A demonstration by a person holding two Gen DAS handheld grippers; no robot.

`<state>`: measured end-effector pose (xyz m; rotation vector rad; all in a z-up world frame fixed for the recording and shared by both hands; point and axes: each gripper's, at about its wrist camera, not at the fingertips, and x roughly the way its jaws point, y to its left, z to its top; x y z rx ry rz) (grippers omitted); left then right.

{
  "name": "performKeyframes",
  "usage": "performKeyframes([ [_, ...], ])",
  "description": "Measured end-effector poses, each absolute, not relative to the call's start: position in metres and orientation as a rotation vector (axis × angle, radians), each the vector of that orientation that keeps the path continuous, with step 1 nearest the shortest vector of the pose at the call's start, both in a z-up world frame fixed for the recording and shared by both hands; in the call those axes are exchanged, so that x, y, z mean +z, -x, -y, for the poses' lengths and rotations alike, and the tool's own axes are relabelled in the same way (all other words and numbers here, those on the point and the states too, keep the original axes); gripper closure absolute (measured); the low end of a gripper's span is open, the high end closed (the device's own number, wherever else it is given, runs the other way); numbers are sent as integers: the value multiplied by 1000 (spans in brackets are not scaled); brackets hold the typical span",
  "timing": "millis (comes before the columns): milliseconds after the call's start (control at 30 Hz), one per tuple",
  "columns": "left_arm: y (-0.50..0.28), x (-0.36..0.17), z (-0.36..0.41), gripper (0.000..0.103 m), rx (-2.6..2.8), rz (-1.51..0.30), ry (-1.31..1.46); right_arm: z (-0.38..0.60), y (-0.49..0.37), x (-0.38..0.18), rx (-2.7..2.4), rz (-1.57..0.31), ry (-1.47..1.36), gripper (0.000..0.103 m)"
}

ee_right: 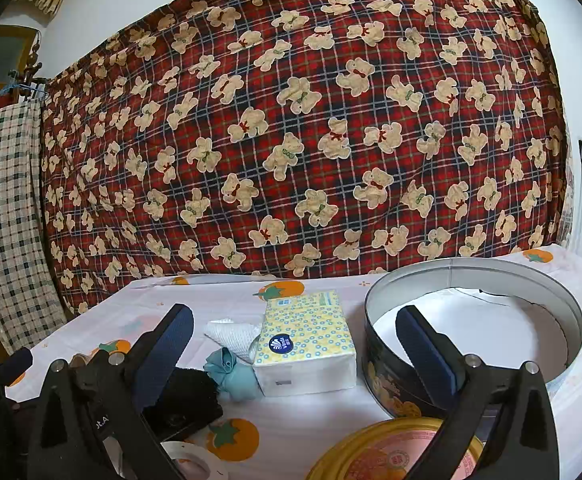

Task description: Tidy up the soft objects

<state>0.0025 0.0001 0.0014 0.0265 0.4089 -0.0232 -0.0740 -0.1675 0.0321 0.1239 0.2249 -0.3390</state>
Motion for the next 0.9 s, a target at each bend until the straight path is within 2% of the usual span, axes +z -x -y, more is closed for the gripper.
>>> performKeyframes([
  [900, -3, 1, 0, 0, -24, -410, -24, 166, 74, 31, -339, -226, -120, 0],
])
